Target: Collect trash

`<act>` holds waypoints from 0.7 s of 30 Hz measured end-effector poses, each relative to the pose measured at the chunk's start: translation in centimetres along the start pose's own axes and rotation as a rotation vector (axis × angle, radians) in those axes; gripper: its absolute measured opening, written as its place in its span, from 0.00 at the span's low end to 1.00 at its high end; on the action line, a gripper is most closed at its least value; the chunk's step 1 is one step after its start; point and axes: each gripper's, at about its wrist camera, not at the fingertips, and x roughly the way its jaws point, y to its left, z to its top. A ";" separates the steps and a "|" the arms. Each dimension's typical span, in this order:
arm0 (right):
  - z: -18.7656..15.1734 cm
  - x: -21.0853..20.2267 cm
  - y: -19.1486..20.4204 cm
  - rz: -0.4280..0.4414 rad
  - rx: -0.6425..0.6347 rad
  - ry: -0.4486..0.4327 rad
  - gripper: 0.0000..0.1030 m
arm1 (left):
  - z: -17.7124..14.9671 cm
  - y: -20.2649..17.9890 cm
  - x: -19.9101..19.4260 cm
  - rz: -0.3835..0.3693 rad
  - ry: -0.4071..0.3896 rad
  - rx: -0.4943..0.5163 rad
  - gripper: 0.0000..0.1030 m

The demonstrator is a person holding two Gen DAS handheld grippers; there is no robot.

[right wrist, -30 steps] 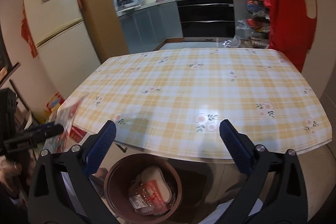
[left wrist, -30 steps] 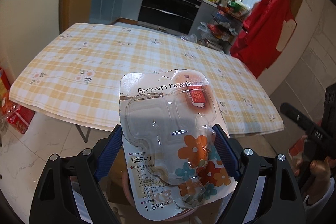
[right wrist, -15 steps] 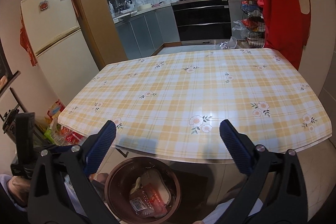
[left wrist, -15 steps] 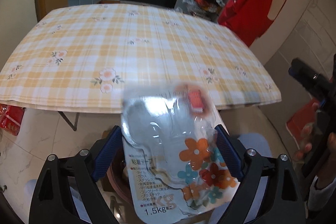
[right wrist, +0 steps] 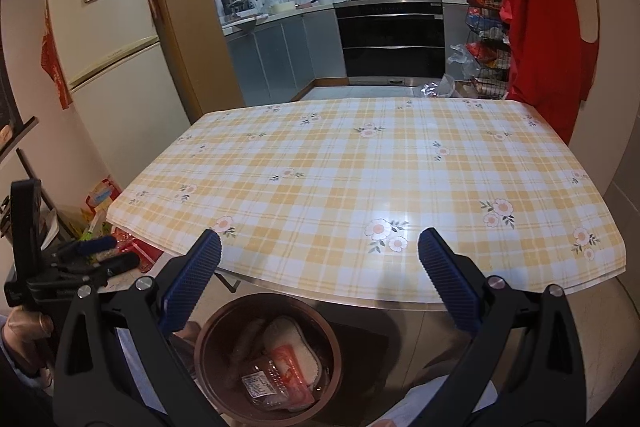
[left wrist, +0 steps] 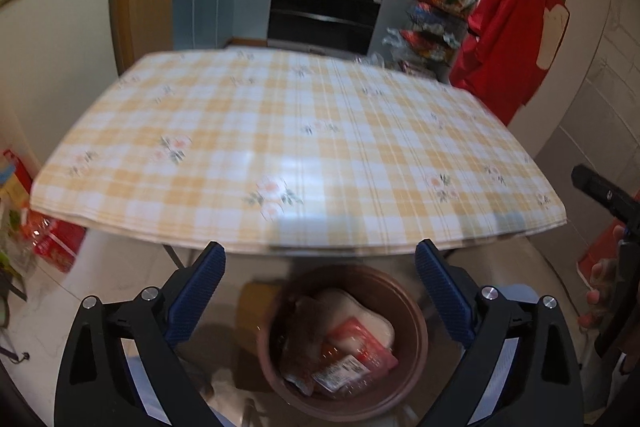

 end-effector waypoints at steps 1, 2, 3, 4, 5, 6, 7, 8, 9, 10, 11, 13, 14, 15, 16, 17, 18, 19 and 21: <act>0.2 -0.2 0.2 0.001 -0.005 -0.006 0.95 | 0.4 0.1 -0.5 0.007 -0.016 0.002 0.91; 0.5 -0.5 0.5 0.003 -0.011 -0.011 0.95 | 0.7 0.1 -1.2 0.014 -0.034 0.007 0.91; 0.7 -0.8 0.8 0.005 -0.019 -0.015 0.95 | 1.2 0.1 -1.9 0.020 -0.059 0.013 0.91; 1.1 -1.2 1.2 0.006 -0.030 -0.021 0.95 | 1.5 0.1 -2.6 0.025 -0.079 0.019 0.91; 1.4 -1.5 1.4 0.002 -0.038 -0.026 0.95 | 1.9 0.1 -3.3 0.032 -0.099 0.026 0.91; 1.7 -1.8 1.7 -0.005 -0.046 -0.030 0.95 | 2.3 -0.1 -4.2 0.040 -0.125 0.039 0.92; 2.1 -2.2 2.1 -0.021 -0.058 -0.037 0.95 | 2.7 -0.2 -4.9 0.044 -0.144 0.049 0.92; 2.5 -2.6 2.5 -0.038 -0.066 -0.046 0.94 | 3.1 -0.4 -5.5 0.044 -0.162 0.059 0.92; 2.7 -3.0 2.6 -0.043 -0.071 -0.052 0.95 | 3.5 -0.6 -6.4 0.042 -0.185 0.072 0.93; 3.1 -3.5 2.9 -0.048 -0.077 -0.061 0.94 | 3.9 -0.7 -7.0 0.042 -0.201 0.080 0.94; 3.4 -3.9 3.2 -0.057 -0.083 -0.068 0.95 | 4.4 -1.0 -7.9 0.041 -0.224 0.094 0.94; 4.0 -4.7 3.7 -0.072 -0.092 -0.085 0.95 | 5.0 -1.3 -8.9 0.047 -0.252 0.113 0.94; 4.2 -5.1 3.8 -0.074 -0.093 -0.092 0.95 | 5.2 -1.4 -9.4 0.051 -0.266 0.121 0.94; 4.4 -5.4 3.9 -0.077 -0.093 -0.098 0.95 | 5.5 -1.7 -10.1 0.056 -0.282 0.131 0.94; 4.7 -6.0 4.0 -0.084 -0.094 -0.108 0.95 | 5.7 -1.8 -10.6 0.060 -0.294 0.138 0.94; 4.9 -6.3 4.1 -0.092 -0.094 -0.114 0.95 | 6.1 -2.0 -11.2 0.064 -0.309 0.143 0.94; 5.1 -6.7 4.2 -0.099 -0.094 -0.120 0.95 | 6.3 -2.0 -11.6 0.065 -0.317 0.143 0.94; 5.4 -7.1 4.2 -0.107 -0.090 -0.128 0.95 | 6.5 -2.1 -12.1 0.066 -0.327 0.142 0.94; 5.8 -7.9 4.2 -0.113 -0.085 -0.143 0.95 | 7.0 -2.3 -13.0 0.067 -0.347 0.139 0.94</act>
